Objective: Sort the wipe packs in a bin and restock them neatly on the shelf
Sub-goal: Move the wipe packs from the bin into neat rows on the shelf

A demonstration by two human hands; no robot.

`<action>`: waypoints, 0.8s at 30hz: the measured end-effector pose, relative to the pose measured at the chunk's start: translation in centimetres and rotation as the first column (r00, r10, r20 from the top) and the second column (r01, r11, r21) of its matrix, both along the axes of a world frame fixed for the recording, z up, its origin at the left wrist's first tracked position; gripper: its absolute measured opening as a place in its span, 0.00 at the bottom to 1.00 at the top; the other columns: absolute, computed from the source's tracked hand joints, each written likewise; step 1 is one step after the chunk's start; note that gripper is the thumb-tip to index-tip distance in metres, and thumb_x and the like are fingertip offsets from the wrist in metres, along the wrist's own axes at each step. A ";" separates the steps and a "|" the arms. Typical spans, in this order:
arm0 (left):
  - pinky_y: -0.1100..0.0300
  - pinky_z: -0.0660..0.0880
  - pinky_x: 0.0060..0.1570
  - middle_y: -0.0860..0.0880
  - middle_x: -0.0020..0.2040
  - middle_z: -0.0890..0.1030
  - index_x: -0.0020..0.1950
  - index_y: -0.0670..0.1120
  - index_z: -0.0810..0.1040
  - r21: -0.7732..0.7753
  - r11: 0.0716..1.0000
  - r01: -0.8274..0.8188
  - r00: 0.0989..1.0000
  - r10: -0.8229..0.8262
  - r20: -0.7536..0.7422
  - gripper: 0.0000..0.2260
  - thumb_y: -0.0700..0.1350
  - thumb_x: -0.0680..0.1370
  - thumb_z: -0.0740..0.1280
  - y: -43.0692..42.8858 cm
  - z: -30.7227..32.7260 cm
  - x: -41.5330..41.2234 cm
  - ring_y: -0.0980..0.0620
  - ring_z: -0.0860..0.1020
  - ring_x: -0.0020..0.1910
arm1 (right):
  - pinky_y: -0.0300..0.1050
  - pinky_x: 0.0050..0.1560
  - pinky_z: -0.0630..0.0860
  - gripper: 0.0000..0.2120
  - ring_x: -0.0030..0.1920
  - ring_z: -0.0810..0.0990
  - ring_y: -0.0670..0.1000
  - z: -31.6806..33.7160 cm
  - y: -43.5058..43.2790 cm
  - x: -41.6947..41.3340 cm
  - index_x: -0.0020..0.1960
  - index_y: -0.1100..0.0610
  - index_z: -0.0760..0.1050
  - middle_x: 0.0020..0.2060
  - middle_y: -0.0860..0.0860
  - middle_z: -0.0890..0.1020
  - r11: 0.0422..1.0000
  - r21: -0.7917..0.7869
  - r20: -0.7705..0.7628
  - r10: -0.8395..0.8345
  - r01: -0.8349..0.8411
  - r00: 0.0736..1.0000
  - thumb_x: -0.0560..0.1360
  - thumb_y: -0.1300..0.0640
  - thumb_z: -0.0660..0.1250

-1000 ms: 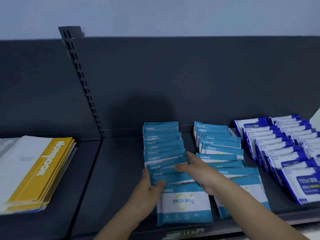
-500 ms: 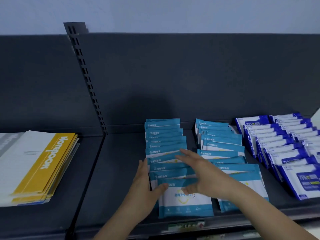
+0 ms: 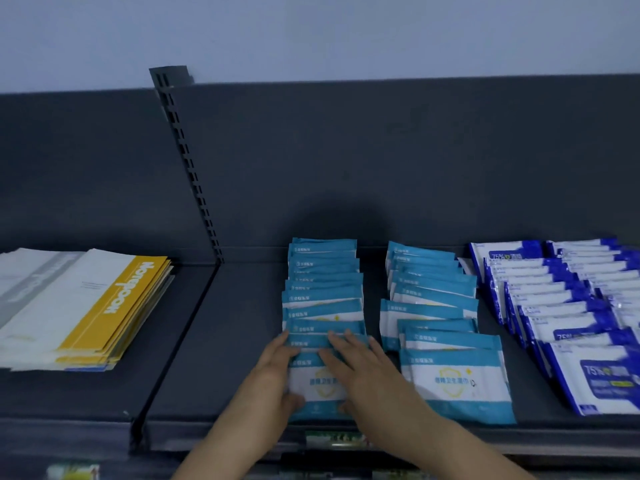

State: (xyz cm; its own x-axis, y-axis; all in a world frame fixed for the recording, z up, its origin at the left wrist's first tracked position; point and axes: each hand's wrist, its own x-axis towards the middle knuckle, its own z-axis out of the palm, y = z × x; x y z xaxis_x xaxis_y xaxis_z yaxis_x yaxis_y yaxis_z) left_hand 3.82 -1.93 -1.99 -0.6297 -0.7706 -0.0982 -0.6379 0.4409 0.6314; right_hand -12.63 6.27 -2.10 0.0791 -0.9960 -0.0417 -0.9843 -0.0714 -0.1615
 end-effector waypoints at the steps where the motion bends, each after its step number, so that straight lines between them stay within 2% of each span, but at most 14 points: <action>1: 0.75 0.49 0.64 0.58 0.77 0.49 0.75 0.50 0.58 0.004 1.000 -0.014 1.000 0.014 -0.006 0.30 0.40 0.77 0.68 0.2 0.0 -0.1 0.67 0.53 0.67 | 0.56 0.73 0.40 0.37 0.76 0.45 0.52 -0.1 0.2 -0.1 0.77 0.53 0.50 0.77 0.51 0.50 0.998 -0.057 -0.053 0.006 -0.009 0.999 0.76 0.50 0.66; 2: 0.76 0.48 0.63 0.58 0.77 0.49 0.75 0.49 0.59 0.004 1.000 -0.026 1.000 0.026 -0.003 0.30 0.39 0.77 0.68 0.3 -0.1 -0.2 0.67 0.52 0.67 | 0.60 0.73 0.43 0.36 0.76 0.47 0.52 -0.1 0.3 -0.1 0.76 0.53 0.53 0.76 0.51 0.55 0.997 -0.081 -0.080 0.002 -0.009 0.997 0.75 0.49 0.67; 4: 0.78 0.47 0.61 0.58 0.77 0.48 0.75 0.48 0.58 -0.021 0.999 -0.048 0.998 0.048 0.026 0.30 0.38 0.77 0.67 0.2 -0.3 -0.4 0.67 0.51 0.67 | 0.57 0.70 0.35 0.34 0.77 0.45 0.53 -0.3 0.4 -0.3 0.77 0.52 0.49 0.77 0.50 0.50 0.999 -0.033 -0.001 0.016 -0.016 1.000 0.78 0.52 0.63; 6: 0.78 0.47 0.61 0.59 0.76 0.48 0.76 0.48 0.58 -0.056 0.997 -0.058 0.997 0.061 0.045 0.30 0.38 0.78 0.67 0.0 -0.4 -0.7 0.66 0.52 0.69 | 0.53 0.71 0.33 0.33 0.77 0.43 0.52 -0.5 0.1 -0.6 0.77 0.52 0.46 0.77 0.50 0.47 0.999 0.029 0.036 0.015 -0.016 0.999 0.79 0.55 0.61; 10: 0.75 0.48 0.64 0.56 0.77 0.49 0.77 0.50 0.57 -0.114 0.990 -0.079 0.994 0.087 0.068 0.30 0.38 0.78 0.66 0.3 -0.2 -1.1 0.60 0.53 0.74 | 0.52 0.73 0.35 0.30 0.77 0.43 0.51 0.0 0.1 -1.3 0.77 0.52 0.49 0.77 0.50 0.46 0.999 -0.031 0.092 -0.013 0.016 0.996 0.80 0.57 0.60; 13: 0.69 0.49 0.70 0.60 0.74 0.49 0.76 0.51 0.58 -0.256 0.966 -0.045 0.996 0.065 0.069 0.29 0.39 0.78 0.66 1.1 -0.3 -1.2 0.54 0.52 0.76 | 0.44 0.73 0.36 0.29 0.76 0.42 0.49 0.6 2.1 -3.6 0.77 0.51 0.49 0.77 0.46 0.44 0.988 -0.114 0.203 -0.083 0.108 0.976 0.81 0.53 0.58; 15: 0.77 0.47 0.66 0.62 0.71 0.51 0.76 0.52 0.58 -0.294 0.953 -0.074 0.997 0.073 -0.015 0.27 0.41 0.80 0.64 2.6 0.0 -2.3 0.60 0.52 0.74 | 0.40 0.75 0.42 0.30 0.76 0.42 0.47 0.8 3.9 -6.0 0.77 0.50 0.48 0.76 0.45 0.43 0.958 -0.154 0.308 -0.186 0.242 0.933 0.80 0.51 0.58; 16: 0.82 0.46 0.62 0.64 0.70 0.52 0.76 0.53 0.56 -0.247 0.965 -0.090 0.995 0.076 -0.068 0.26 0.43 0.80 0.62 3.6 0.5 -3.2 0.64 0.52 0.71 | 0.40 0.75 0.45 0.31 0.76 0.41 0.46 0.9 4.8 -7.3 0.77 0.50 0.47 0.76 0.44 0.43 0.931 -0.153 0.377 -0.254 0.331 0.891 0.80 0.51 0.59; 17: 0.82 0.47 0.60 0.65 0.69 0.52 0.77 0.54 0.54 -0.184 0.978 -0.096 0.989 0.073 -0.125 0.26 0.45 0.81 0.61 4.7 1.0 -4.4 0.67 0.52 0.68 | 0.40 0.74 0.47 0.32 0.76 0.41 0.46 0.8 5.6 -8.5 0.77 0.50 0.45 0.76 0.45 0.43 0.895 -0.136 0.450 -0.326 0.425 0.831 0.80 0.52 0.60; 20: 0.68 0.52 0.69 0.66 0.68 0.52 0.78 0.56 0.47 0.028 0.998 -0.052 0.983 0.056 -0.177 0.29 0.50 0.81 0.60 7.3 1.3 -8.8 0.64 0.53 0.71 | 0.43 0.73 0.49 0.38 0.76 0.45 0.48 0.4 7.3 -11.2 0.77 0.54 0.43 0.77 0.49 0.46 0.776 -0.012 0.638 -0.480 0.631 0.603 0.77 0.53 0.64; 22: 0.63 0.52 0.72 0.64 0.71 0.50 0.78 0.54 0.42 0.143 0.990 -0.015 0.987 0.038 -0.158 0.33 0.52 0.81 0.61 7.9 0.8 -11.8 0.60 0.52 0.74 | 0.48 0.75 0.52 0.42 0.76 0.49 0.50 0.0 7.8 -12.2 0.77 0.56 0.41 0.76 0.50 0.49 0.753 0.098 0.751 -0.485 0.651 0.448 0.76 0.55 0.67; 24: 0.58 0.51 0.75 0.59 0.76 0.45 0.78 0.51 0.39 0.162 0.987 -0.008 0.990 0.031 -0.137 0.37 0.52 0.80 0.63 7.6 0.0 -14.2 0.57 0.50 0.76 | 0.50 0.71 0.62 0.43 0.72 0.61 0.51 -0.3 8.2 -12.9 0.77 0.56 0.42 0.74 0.51 0.60 0.757 0.187 0.816 -0.474 0.626 0.330 0.74 0.59 0.69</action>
